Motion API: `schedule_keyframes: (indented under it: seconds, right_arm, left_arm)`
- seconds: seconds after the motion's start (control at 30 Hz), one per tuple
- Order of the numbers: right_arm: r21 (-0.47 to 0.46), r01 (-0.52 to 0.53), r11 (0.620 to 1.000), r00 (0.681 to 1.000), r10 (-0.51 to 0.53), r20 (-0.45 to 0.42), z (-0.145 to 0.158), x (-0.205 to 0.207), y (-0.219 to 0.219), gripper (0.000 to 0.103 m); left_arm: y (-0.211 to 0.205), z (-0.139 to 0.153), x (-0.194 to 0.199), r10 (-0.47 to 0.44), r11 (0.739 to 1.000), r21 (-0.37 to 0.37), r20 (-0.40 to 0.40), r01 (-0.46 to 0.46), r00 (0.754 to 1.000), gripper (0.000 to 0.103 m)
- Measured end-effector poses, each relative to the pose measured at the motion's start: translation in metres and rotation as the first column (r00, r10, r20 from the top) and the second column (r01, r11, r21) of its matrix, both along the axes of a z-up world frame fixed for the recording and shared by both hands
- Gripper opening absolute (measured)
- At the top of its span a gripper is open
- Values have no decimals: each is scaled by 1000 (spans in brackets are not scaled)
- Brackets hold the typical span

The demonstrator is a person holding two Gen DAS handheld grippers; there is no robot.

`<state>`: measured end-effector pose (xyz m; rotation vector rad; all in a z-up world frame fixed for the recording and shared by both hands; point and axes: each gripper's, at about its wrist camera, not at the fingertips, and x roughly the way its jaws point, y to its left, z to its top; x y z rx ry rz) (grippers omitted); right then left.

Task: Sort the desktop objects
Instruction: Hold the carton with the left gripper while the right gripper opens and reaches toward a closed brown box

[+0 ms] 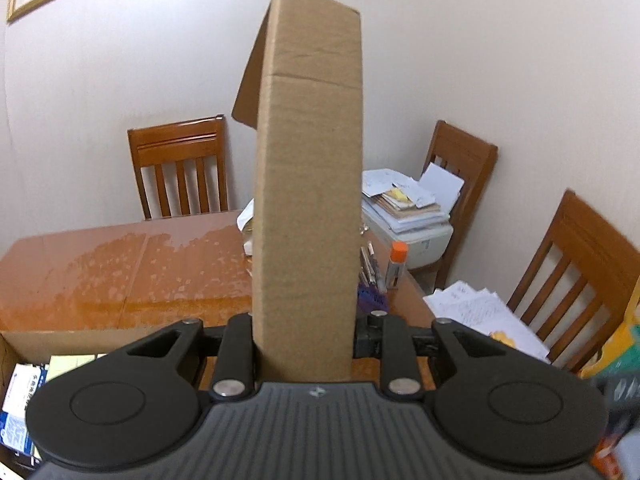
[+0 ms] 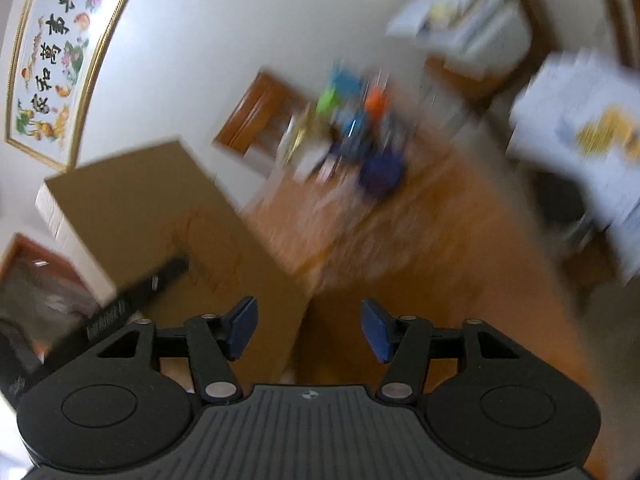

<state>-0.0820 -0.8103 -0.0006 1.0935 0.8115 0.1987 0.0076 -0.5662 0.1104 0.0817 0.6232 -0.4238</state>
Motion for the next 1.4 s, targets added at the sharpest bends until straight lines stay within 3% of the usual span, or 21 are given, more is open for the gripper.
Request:
schedule_keyframes:
  seconds: [0.1,0.17,0.3,0.43,0.53,0.73,1.07,1.2,1.3,1.4]
  right_arm:
    - [199,-21,980,999,30,-40,-31,5,13,65]
    - [337,-16,941,997,41,-65,-51,6,23,65]
    - [554,28,832,991,48,-122,-85,5,44,67]
    - [718,78,691,988,42,-147,-109,5,64,69]
    - [775,106,623,984,45,-171,-124,8,77,70]
    - [827,134,546,981,47,-190,-139,17,96,75]
    - [912,177,370,982,-10,-187,-165,33,125,79]
    - [917,185,355,982,-38,-184,-167,36,130,79]
    - [905,185,382,982,-48,-180,-163,42,129,79]
    - [881,191,434,981,-65,-181,-159,43,123,79]
  left_arm:
    - [11,2,7,20,998,-58,-33,-22,999,25]
    - [19,3,9,32,995,-92,-53,-37,998,25]
    - [32,6,16,54,988,-142,-89,-67,995,25]
    - [41,9,18,69,980,-179,-117,-89,991,25]
    - [45,10,19,78,975,-199,-131,-103,988,25]
    - [51,11,23,88,964,-236,-163,-125,983,25]
    - [65,8,24,93,936,-314,-219,-160,971,25]
    - [67,8,25,88,935,-318,-222,-158,971,25]
    - [67,8,25,81,937,-315,-219,-149,972,25]
    - [68,9,26,74,938,-317,-221,-143,973,25]
